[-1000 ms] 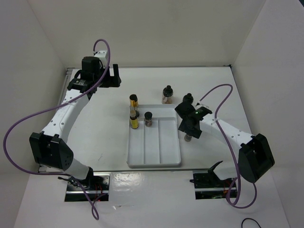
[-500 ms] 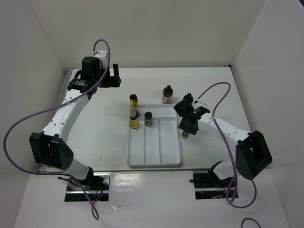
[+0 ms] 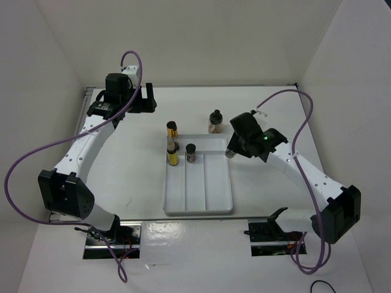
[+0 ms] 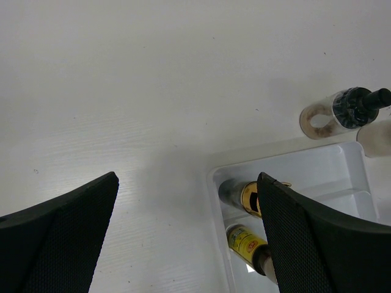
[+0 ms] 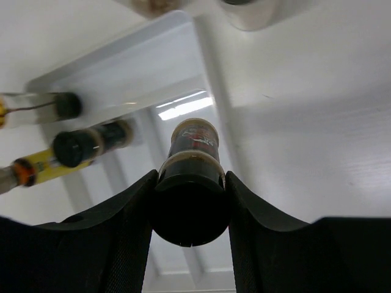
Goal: Organize the condiment bottles
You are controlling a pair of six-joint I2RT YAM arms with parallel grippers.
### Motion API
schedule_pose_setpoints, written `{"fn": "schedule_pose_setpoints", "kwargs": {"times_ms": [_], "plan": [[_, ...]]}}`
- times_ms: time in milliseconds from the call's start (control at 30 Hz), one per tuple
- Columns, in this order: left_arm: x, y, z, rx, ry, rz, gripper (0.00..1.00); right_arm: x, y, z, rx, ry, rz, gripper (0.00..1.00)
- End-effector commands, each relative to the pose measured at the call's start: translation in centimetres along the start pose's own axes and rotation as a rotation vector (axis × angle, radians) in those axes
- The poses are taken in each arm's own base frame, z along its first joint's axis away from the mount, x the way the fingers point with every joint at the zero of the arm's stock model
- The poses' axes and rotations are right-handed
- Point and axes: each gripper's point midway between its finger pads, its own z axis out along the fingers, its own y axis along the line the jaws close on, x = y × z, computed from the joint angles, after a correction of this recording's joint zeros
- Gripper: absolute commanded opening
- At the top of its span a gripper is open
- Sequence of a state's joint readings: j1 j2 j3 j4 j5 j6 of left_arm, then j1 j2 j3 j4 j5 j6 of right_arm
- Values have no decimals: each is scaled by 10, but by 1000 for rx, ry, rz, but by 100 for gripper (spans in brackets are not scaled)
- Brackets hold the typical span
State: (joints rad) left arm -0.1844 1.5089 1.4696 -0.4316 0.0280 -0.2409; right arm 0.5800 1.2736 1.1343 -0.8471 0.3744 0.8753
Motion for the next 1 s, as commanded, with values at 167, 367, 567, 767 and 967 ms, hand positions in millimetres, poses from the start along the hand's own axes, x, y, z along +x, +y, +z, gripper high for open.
{"fn": "schedule_pose_setpoints", "kwargs": {"times_ms": [167,367,567,767,967], "plan": [[-7,3,0,8,-35,-27,100,-2,101,-30,-401,-29,-101,0],[-8,7,1,19,-43,-56,100,30,139,-27,-425,-19,-214,0],[-9,10,1,20,-43,-60,100,63,155,-15,-398,-49,-368,0],[-4,11,2,18,-33,-61,100,88,164,8,-322,-68,-506,0],[-7,14,-1,12,-44,-65,100,84,167,20,-276,-101,-553,0]]}}
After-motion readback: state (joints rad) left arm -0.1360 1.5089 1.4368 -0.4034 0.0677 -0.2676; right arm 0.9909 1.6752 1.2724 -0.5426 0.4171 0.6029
